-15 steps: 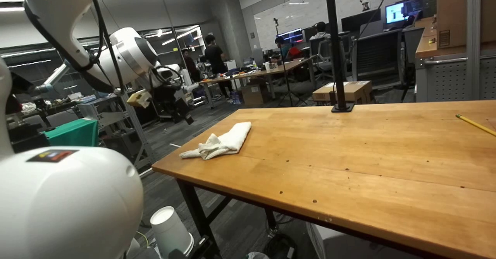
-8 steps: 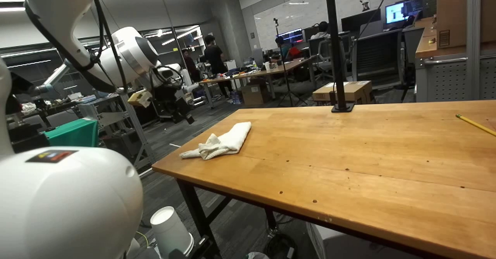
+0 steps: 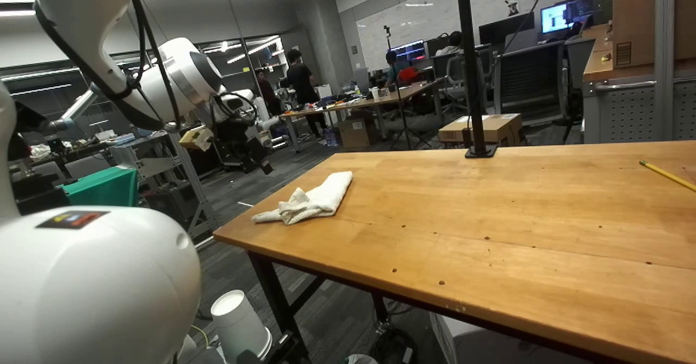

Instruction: Fold the white towel

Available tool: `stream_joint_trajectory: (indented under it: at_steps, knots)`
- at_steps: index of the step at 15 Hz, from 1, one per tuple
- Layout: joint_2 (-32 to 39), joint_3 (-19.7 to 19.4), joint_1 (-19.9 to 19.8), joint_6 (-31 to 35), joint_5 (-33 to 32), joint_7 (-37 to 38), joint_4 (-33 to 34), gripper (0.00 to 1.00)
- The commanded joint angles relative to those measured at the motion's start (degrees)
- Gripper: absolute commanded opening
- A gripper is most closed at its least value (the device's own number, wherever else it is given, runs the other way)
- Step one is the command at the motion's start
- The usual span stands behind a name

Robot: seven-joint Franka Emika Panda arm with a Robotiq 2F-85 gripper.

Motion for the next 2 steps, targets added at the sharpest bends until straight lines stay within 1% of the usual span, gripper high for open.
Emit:
stream_joint_trajectory:
  at_steps: [1, 2]
  knots:
    - [0.0, 2.9, -2.9, -0.1, 0.1, -0.1, 0.1, 1.00]
    - [0.0, 2.9, -2.9, -0.1, 0.1, -0.1, 0.1, 1.00]
